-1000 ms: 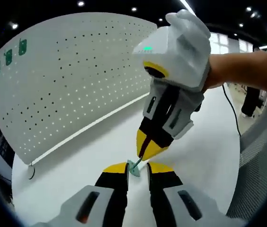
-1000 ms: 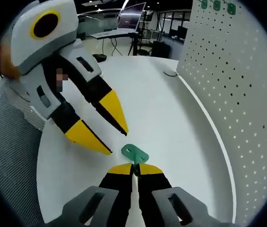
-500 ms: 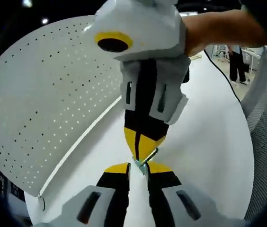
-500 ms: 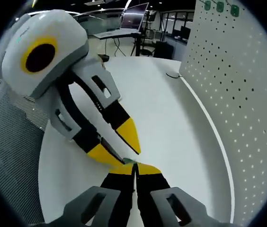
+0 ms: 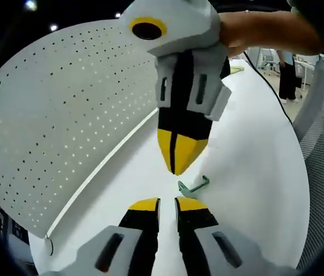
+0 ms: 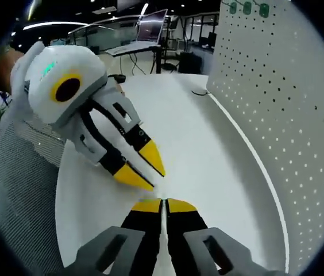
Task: Insert the hook assembly into the mounting plate slot until the hook locks in place.
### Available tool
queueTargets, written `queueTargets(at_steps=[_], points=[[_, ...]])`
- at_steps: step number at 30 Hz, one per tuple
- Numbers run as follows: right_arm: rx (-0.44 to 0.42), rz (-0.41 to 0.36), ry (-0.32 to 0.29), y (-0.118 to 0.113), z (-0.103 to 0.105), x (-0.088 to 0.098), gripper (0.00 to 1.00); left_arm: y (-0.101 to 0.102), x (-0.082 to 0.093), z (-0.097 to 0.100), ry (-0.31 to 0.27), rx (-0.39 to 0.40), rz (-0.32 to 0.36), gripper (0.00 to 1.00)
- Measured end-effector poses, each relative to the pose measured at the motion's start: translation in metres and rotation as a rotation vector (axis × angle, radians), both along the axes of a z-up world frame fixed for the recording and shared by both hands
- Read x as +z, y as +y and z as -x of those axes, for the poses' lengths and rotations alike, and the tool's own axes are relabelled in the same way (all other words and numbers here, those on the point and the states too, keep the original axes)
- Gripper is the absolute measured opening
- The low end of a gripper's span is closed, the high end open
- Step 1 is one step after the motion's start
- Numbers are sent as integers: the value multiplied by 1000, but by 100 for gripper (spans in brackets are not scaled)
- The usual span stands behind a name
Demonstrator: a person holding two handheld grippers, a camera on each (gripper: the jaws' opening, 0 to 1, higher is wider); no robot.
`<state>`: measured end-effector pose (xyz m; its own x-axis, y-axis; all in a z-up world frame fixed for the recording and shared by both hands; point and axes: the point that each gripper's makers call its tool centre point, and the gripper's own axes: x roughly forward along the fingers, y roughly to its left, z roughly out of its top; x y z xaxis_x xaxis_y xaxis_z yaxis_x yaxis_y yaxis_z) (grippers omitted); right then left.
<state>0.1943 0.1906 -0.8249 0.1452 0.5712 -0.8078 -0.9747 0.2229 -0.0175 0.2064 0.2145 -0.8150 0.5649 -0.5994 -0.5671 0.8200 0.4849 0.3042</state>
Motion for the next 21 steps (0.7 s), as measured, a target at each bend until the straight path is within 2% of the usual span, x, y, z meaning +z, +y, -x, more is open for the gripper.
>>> queueTargets(at_steps=[4, 15, 21], points=[[-13, 21, 23, -6, 8, -16, 5, -1, 2, 0, -2, 1, 7, 11], [-106, 37, 74, -1, 7, -28, 5, -1, 4, 1, -4, -1, 9, 11], [-126, 87, 77, -3, 7, -34, 4, 1, 4, 1, -3, 5, 13, 10]])
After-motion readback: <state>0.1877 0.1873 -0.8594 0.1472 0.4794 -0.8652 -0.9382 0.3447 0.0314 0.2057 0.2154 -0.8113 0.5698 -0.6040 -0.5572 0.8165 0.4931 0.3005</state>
